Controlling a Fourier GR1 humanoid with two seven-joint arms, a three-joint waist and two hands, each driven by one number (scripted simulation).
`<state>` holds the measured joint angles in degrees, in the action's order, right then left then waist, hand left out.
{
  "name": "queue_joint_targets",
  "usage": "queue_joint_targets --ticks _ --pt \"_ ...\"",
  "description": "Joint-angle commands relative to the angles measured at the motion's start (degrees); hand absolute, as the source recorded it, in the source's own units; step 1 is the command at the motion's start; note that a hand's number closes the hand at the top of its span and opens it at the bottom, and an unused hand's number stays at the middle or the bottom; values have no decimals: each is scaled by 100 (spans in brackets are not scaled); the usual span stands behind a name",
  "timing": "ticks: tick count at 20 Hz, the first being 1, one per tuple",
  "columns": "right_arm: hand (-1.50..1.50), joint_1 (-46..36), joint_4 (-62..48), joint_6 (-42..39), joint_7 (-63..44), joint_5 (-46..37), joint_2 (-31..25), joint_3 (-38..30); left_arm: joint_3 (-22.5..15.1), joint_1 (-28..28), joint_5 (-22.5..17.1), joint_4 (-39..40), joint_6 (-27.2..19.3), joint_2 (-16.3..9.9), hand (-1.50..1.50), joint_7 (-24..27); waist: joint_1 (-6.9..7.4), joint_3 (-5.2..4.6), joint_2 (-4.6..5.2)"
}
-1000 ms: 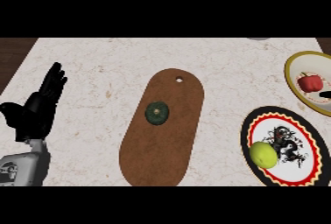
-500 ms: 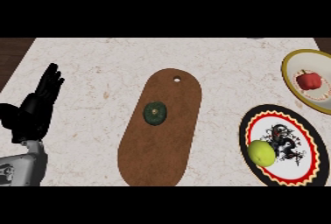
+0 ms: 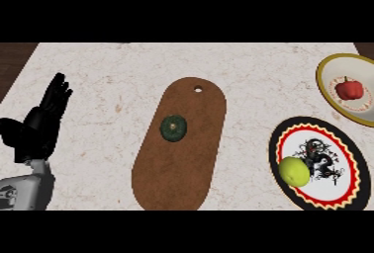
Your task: Pick the bell pepper from the plate and place it in the bowl
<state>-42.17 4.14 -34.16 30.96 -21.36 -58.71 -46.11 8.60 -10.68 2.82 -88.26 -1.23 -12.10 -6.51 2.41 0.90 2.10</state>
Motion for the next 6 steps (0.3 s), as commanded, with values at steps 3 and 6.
queue_joint_targets --ticks 3,6 --pt "-150 375 51 -1164 313 242 -299 -200 200 25 -156 -18 88 -144 0 -29 -57 13 -41" --pt "-150 395 118 -1218 238 416 -258 -346 -6 199 -64 -93 66 36 0 64 -20 15 -52"
